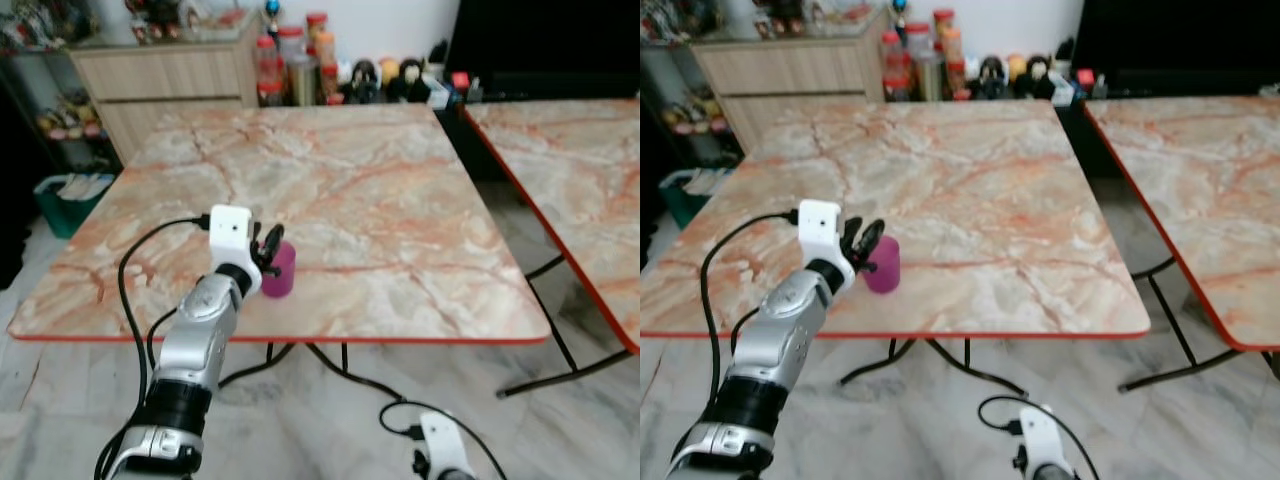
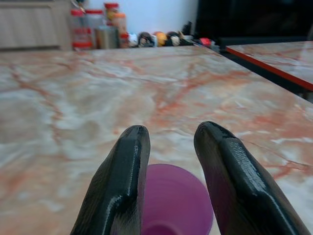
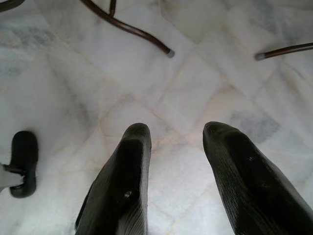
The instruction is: Setting the table
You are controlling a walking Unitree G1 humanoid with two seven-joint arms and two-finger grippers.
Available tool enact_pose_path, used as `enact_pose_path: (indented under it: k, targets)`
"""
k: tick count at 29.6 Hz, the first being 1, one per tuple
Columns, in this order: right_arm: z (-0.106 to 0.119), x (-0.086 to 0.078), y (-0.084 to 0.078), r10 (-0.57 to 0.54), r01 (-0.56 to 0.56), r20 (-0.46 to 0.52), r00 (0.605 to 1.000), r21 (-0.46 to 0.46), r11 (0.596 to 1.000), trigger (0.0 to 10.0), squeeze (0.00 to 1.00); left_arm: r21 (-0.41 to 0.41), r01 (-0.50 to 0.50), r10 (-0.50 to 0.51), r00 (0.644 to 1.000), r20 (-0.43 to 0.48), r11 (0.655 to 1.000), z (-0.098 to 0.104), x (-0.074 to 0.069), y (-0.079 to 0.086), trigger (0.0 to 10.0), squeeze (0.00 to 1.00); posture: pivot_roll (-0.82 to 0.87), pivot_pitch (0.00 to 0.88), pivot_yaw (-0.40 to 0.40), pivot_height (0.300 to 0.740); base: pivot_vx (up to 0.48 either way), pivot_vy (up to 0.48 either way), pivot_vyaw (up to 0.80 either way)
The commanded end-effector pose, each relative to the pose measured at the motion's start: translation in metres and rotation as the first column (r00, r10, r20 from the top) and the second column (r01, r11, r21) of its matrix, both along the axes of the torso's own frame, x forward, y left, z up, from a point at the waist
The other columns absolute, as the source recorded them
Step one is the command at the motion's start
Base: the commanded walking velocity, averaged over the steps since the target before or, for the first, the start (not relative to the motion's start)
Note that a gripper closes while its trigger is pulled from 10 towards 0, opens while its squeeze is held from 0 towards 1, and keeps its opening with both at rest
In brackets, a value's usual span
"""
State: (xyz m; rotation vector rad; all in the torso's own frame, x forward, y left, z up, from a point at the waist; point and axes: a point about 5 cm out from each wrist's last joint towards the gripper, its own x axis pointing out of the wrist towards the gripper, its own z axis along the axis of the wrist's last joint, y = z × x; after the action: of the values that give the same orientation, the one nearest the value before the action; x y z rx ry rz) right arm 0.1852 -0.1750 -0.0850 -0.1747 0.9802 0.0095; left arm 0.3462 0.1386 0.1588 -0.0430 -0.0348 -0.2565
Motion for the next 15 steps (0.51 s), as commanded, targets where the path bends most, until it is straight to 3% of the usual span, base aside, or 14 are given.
enact_pose_path:
  k: [1, 6, 15]
  targets:
    - [0.000, 0.002, 0.008, 0.013, -0.013, 0.000, 1.000, 0.016, 1.000, 10.0, 0.00, 0.013, -0.047, 0.047, 0.999, 0.004, 0.999, 0.003, 0.003, 0.012, 10.0, 0.00, 0.10, 0.000, -0.002, 0.740, 0.000, 0.000, 0.00]
    - [0.000, 0.002, 0.009, 0.016, -0.016, -0.003, 1.000, 0.017, 1.000, 10.0, 0.00, 0.033, -0.098, 0.099, 0.995, -0.012, 0.995, 0.007, 0.009, 0.025, 10.0, 0.00, 0.10, 0.000, -0.001, 0.740, 0.000, 0.000, 0.00]
    - [0.000, 0.002, 0.010, 0.012, -0.012, -0.001, 1.000, 0.020, 1.000, 10.0, 0.00, 0.019, -0.076, 0.076, 0.997, -0.011, 0.997, 0.011, 0.013, 0.019, 10.0, 0.00, 0.10, 0.000, 0.000, 0.740, 0.000, 0.000, 0.00]
